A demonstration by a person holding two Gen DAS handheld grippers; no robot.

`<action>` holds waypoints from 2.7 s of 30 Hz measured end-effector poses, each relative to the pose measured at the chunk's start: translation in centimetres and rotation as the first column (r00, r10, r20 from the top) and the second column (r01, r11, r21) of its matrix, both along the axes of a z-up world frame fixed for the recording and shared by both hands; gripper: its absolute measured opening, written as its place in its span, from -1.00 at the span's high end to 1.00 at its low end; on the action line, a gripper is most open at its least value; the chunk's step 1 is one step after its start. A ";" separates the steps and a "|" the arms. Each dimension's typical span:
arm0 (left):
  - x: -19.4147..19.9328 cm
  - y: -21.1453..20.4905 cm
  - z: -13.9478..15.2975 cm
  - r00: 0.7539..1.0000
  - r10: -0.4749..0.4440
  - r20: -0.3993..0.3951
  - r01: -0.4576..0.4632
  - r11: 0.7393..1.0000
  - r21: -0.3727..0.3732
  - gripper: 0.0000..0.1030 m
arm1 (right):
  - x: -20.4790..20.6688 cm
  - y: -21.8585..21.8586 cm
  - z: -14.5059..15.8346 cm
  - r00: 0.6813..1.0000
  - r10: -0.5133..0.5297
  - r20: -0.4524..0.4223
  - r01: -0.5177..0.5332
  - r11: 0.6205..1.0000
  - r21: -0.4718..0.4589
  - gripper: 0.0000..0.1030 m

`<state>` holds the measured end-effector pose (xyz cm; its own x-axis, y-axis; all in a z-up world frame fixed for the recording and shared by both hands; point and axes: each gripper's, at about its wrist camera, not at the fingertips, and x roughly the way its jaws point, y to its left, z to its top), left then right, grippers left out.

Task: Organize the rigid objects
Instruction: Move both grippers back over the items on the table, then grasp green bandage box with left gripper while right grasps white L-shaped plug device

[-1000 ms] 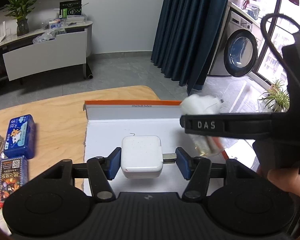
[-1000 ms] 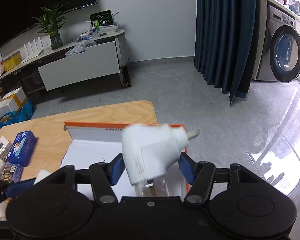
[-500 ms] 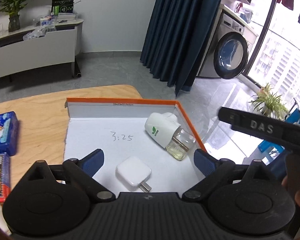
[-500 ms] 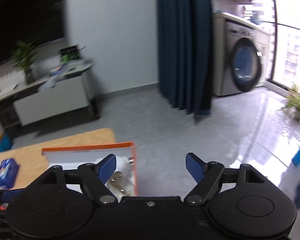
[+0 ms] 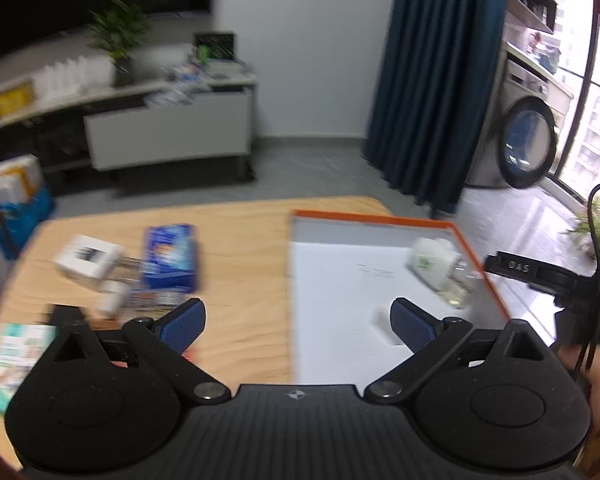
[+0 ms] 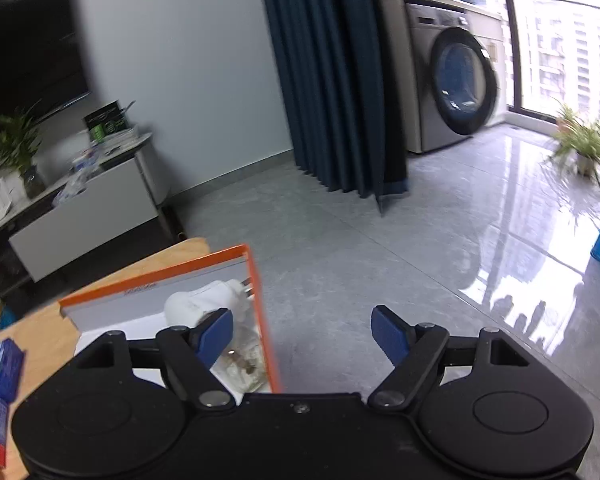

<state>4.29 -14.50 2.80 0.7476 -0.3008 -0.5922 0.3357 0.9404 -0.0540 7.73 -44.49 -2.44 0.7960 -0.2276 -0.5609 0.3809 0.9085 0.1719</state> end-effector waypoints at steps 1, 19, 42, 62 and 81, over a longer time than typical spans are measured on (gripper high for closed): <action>-0.4 1.0 0.2 1.000 0.021 0.015 -0.021 1.000 0.014 -1.00 | 0.2 0.3 0.2 1.000 0.005 0.020 -0.005 1.000 -0.013 -0.74; -4.6 14.4 -1.0 0.955 0.295 0.008 -0.295 0.951 0.090 -1.00 | -1.4 12.3 5.0 0.897 0.430 0.106 -0.396 0.886 -0.243 -0.85; -0.4 20.2 -3.5 0.938 0.335 -0.085 -0.331 0.942 0.063 -1.00 | -8.1 28.7 2.7 0.745 0.660 -0.093 -0.665 0.746 -0.032 -0.86; 5.5 19.5 -6.8 0.933 0.316 -0.174 -0.301 0.947 0.109 -0.99 | -1.2 30.0 -0.7 0.710 0.674 -0.202 -0.672 0.735 0.092 -0.87; 2.8 18.8 -5.2 0.943 0.317 -0.099 -0.306 0.946 0.111 -0.39 | -2.4 29.0 -0.2 0.719 0.677 -0.158 -0.674 0.735 0.077 -0.52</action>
<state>7.08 4.33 -2.39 0.7211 -0.0035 -0.6928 0.0218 0.9996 0.0176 5.28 -15.49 -2.62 0.6311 0.3427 -0.6959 -0.3095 0.9339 0.1792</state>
